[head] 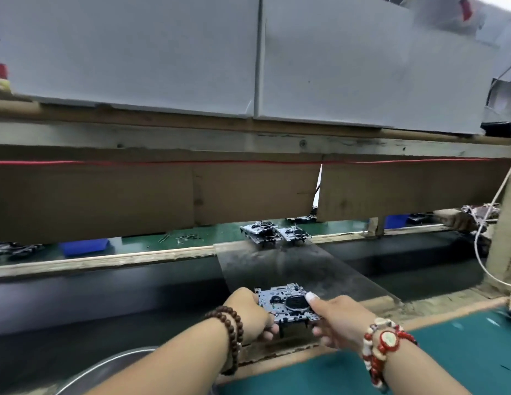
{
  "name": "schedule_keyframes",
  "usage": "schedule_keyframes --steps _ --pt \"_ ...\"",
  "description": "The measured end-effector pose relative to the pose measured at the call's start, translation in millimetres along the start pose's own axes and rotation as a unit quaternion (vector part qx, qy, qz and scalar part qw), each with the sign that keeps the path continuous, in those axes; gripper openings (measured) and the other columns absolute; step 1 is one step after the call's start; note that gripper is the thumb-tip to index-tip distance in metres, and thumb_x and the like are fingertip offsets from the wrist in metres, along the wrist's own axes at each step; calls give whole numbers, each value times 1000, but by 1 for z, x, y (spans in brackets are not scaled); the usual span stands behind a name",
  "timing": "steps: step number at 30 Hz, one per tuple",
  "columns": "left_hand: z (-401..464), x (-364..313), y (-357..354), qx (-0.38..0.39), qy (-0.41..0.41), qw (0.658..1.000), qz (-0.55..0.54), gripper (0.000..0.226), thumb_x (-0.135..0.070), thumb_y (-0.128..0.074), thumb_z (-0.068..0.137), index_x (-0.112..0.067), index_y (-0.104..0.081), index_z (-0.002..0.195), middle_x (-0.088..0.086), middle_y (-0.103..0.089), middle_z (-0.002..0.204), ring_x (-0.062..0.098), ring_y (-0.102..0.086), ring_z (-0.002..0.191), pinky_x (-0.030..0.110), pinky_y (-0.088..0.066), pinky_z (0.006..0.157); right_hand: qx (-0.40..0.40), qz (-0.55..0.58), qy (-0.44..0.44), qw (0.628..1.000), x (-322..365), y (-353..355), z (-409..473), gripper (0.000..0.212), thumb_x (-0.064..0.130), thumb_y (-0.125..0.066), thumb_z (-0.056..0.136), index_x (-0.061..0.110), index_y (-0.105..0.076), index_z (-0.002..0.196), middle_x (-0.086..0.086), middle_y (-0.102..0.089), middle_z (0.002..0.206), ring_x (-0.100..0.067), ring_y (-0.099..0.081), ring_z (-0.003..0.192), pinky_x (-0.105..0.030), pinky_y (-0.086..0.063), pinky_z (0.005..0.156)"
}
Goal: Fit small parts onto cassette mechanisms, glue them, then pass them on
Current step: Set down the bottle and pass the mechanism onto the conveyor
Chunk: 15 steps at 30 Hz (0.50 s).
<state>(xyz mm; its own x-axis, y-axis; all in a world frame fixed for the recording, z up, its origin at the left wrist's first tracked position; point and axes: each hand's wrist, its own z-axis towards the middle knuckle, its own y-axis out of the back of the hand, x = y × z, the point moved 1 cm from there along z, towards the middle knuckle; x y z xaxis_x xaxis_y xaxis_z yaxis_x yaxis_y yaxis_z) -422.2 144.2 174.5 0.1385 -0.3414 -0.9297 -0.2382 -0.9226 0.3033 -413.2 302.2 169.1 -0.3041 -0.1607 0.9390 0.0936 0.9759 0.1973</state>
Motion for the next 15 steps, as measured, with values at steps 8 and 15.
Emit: schedule_keyframes --steps 8,15 --pt "14 2 -3 32 19 997 66 21 4 -48 91 0 -42 111 10 -53 71 6 -51 33 16 -43 37 32 -113 6 993 4 16 16 35 18 -58 92 4 -53 61 1 -58 43 -4 -49 32 -12 -40 37" --pt "39 -10 20 -107 -35 988 102 64 -7 -45 92 -21 -15 148 16 -39 140 31 -53 116 40 -50 93 -12 63 47 997 15 -1 17 63 6 -57 90 -11 -23 140 -24 -46 128 -28 -59 105 -27 -55 82"
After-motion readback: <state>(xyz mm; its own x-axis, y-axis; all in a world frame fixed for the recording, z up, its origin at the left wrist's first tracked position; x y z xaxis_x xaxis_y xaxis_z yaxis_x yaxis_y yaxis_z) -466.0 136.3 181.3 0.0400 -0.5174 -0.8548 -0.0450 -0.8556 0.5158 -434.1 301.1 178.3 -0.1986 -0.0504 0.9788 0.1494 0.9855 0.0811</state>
